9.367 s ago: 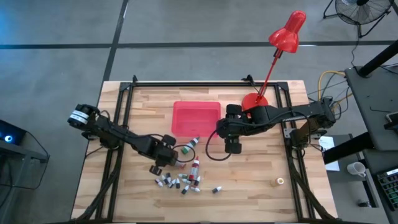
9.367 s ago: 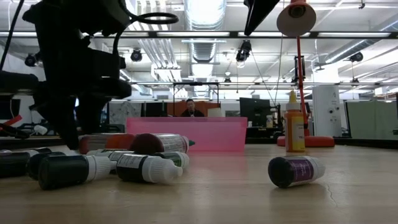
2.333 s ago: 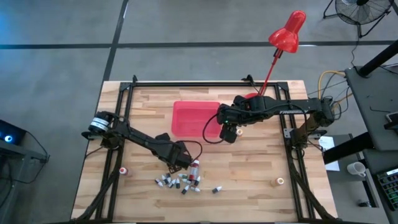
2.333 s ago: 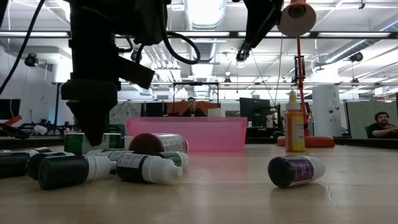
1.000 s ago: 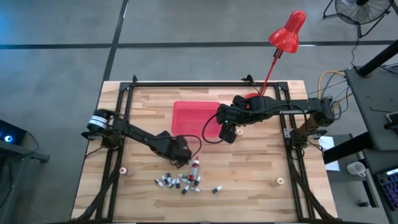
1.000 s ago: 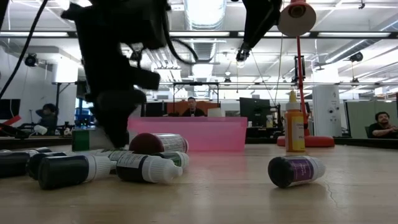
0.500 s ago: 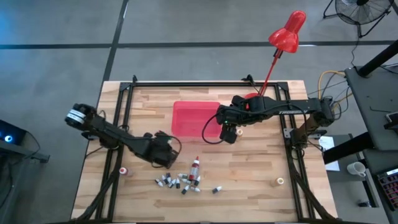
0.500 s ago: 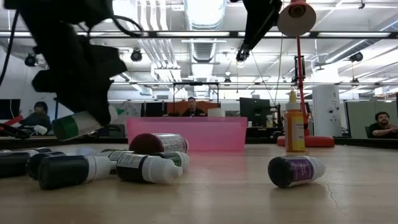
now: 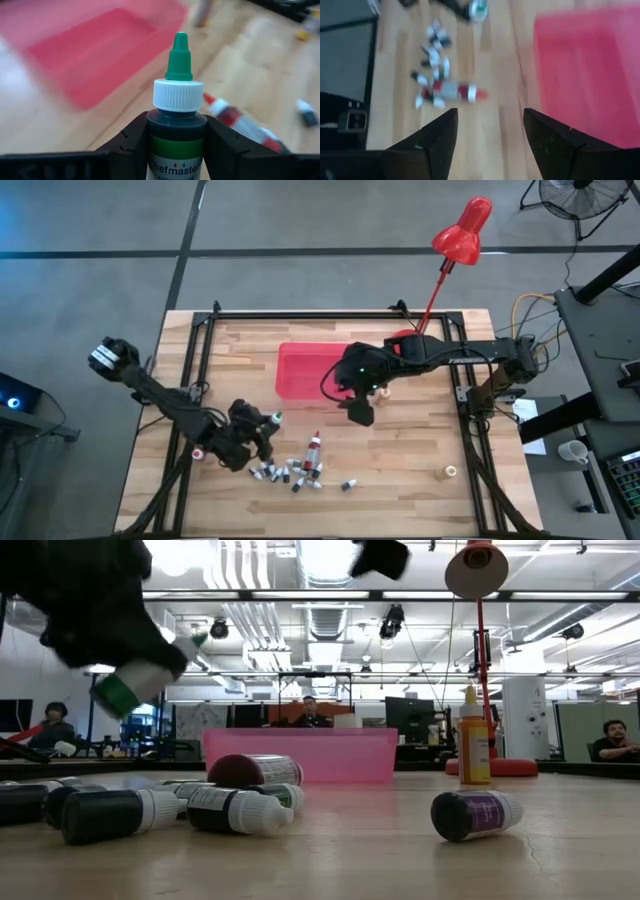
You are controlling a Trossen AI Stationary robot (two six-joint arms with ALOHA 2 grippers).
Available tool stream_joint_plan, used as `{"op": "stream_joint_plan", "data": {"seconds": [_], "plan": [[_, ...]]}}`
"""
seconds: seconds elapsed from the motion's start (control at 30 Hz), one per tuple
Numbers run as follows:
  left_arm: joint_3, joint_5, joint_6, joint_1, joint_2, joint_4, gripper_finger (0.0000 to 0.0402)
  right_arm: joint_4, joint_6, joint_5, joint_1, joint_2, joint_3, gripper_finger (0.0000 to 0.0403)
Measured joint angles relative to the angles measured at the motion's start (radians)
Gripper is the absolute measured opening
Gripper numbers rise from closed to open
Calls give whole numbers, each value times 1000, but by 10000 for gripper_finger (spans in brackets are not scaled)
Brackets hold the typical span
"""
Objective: Pick & Place food coloring
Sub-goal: Put the big green food coloring bottle into the pink bin
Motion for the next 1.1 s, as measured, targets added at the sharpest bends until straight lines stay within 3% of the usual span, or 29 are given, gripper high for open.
{"op": "stream_joint_plan", "data": {"seconds": [0.17, 0.27, 0.67, 1.1], "plan": [[46, 10, 218, -7, -11, 13, 126, 154, -302, -5, 15, 5, -5, 219], [62, 4, 279, 6, -17, 16, 126, 202, -369, -11, 18, 22, -6, 219], [122, 4, 560, 116, -19, 168, 126, 339, -376, -16, 16, 122, -6, 219], [122, 140, 706, 251, -16, 313, 126, 341, -378, -7, 16, 140, -5, 219]]}}
